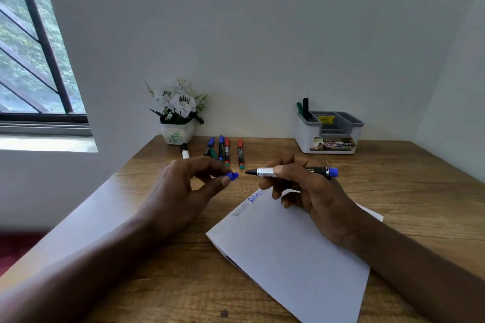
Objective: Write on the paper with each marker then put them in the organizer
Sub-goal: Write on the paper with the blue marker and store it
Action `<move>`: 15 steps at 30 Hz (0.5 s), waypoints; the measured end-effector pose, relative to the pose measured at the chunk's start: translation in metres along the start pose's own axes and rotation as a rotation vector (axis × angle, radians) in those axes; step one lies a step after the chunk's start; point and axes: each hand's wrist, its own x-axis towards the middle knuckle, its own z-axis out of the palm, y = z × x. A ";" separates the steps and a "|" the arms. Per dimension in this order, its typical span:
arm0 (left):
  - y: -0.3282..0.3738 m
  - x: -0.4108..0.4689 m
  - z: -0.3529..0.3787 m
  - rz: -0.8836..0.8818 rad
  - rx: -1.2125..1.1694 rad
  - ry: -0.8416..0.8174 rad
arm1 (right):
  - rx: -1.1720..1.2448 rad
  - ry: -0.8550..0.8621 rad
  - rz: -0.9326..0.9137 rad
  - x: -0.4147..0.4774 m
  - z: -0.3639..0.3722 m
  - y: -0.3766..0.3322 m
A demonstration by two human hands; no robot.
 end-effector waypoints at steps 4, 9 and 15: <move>0.000 -0.001 -0.002 0.076 -0.112 -0.037 | -0.009 -0.023 -0.012 -0.001 0.000 0.001; 0.002 -0.002 -0.001 0.118 -0.155 -0.059 | -0.020 -0.043 -0.039 -0.004 0.003 -0.003; 0.001 -0.001 0.000 0.124 -0.220 -0.107 | -0.034 -0.067 -0.015 -0.006 0.005 -0.005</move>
